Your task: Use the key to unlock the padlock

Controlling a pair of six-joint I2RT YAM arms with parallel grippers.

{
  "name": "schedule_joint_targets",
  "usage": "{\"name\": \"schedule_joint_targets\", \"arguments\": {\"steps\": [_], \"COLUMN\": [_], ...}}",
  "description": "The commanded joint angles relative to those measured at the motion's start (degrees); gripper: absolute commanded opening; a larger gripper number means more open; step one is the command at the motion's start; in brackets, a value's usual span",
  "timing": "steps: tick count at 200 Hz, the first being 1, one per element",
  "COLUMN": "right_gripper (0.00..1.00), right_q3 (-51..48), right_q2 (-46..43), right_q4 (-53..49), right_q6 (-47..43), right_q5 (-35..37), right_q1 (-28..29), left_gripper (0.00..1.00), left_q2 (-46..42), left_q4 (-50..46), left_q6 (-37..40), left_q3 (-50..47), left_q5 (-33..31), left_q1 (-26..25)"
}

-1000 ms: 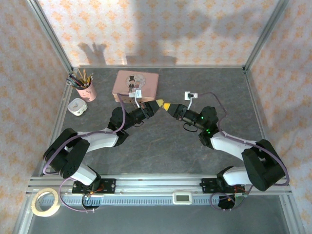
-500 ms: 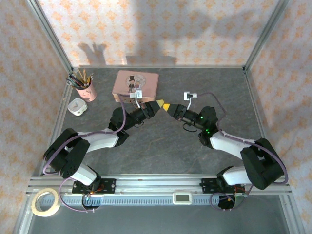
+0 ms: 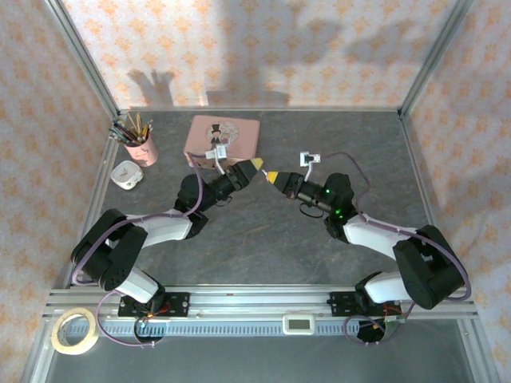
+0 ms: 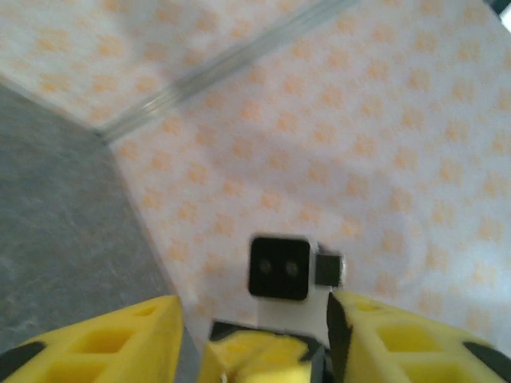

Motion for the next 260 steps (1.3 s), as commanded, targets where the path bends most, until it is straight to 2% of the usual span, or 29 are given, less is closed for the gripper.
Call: {"name": "schedule_joint_targets", "arguments": {"steps": [1, 27, 57, 88, 111, 147, 178, 208, 260], "right_gripper": [0.00, 0.00, 0.00, 0.00, 0.00, 0.00, 0.00, 0.00, 0.00], "right_q3": [2.60, 4.23, 7.02, 8.17, 7.43, 5.10, 2.83, 1.43, 0.90], "right_q2": [-2.63, -3.83, -4.24, -4.15, -4.37, -4.54, -5.90, -7.33, -7.43], "right_q4": [-9.00, -17.05, -27.63, -30.67, -28.99, -24.89, -22.51, -22.41, -22.10], "right_q6": [-8.22, -13.54, -18.20, -20.05, -19.54, -17.43, -16.15, -16.02, -16.02], "right_q5": [3.05, 7.01, 15.52, 18.82, 19.19, 18.53, 18.54, 19.07, 19.01], "right_q1": [-0.19, -0.18, -0.19, -0.16, -0.19, -0.19, -0.19, -0.18, -0.19], "left_gripper": [0.54, 0.54, 0.54, 0.56, 0.55, 0.55, 0.55, 0.55, 0.54], "left_q2": [-2.43, -2.88, -1.17, 3.01, 6.84, 13.01, 17.16, 20.17, 25.38], "left_q4": [-6.05, -23.73, -45.32, -55.70, -56.99, -53.28, -50.61, -47.81, -49.25], "left_q6": [0.57, 5.76, 16.80, 22.76, 24.45, 26.74, 27.44, 26.74, 27.16], "left_q3": [-1.85, -1.30, 2.85, 7.01, 9.58, 13.29, 15.68, 17.00, 21.49], "left_q5": [-1.26, -3.30, -11.73, -18.91, -22.07, -23.71, -27.68, -28.08, -29.51], "left_q1": [5.58, 10.89, 12.39, 12.42, 12.35, 11.84, 10.87, 9.88, 6.70]}}
